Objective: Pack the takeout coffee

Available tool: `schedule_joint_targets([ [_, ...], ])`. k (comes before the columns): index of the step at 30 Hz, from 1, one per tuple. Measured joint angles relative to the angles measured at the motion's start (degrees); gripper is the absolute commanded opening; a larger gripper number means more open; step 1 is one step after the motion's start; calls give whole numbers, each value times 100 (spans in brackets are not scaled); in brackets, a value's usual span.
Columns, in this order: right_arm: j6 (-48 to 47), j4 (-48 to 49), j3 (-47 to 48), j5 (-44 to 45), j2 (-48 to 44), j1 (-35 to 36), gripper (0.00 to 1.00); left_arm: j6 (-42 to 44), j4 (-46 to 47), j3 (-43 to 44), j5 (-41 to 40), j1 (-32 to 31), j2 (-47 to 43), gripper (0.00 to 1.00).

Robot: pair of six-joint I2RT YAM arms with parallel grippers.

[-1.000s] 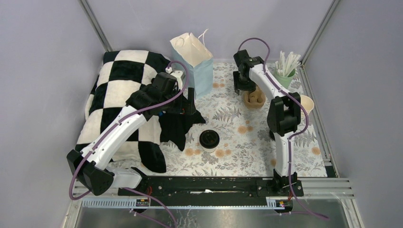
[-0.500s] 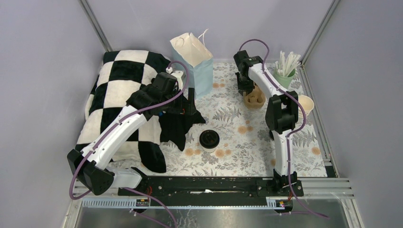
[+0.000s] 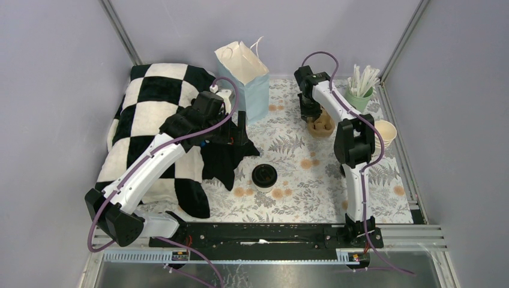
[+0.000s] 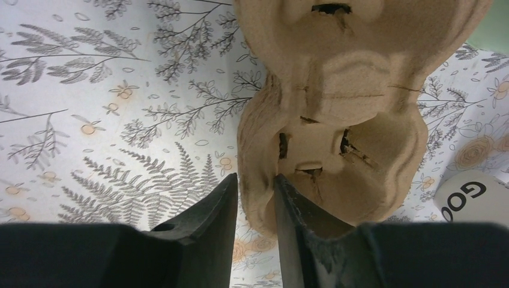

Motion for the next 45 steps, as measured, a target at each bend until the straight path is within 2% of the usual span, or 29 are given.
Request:
schedule_joint_targets([
  [3, 0, -9, 2, 127, 74, 2, 28, 0, 0, 0, 0, 0, 0, 99],
  [8, 15, -76, 85, 256, 127, 4, 2, 0, 0, 0, -2, 0, 0, 99],
  [9, 31, -109, 122, 284, 138, 4, 0, 0, 0, 0, -2, 0, 0, 99],
  [19, 11, -496, 605, 782, 179, 33, 0, 0, 0, 0, 4, 0, 0, 99],
  [45, -931, -164, -90, 3563, 190, 1027, 0, 0, 0, -2, 66, 0, 0, 99],
])
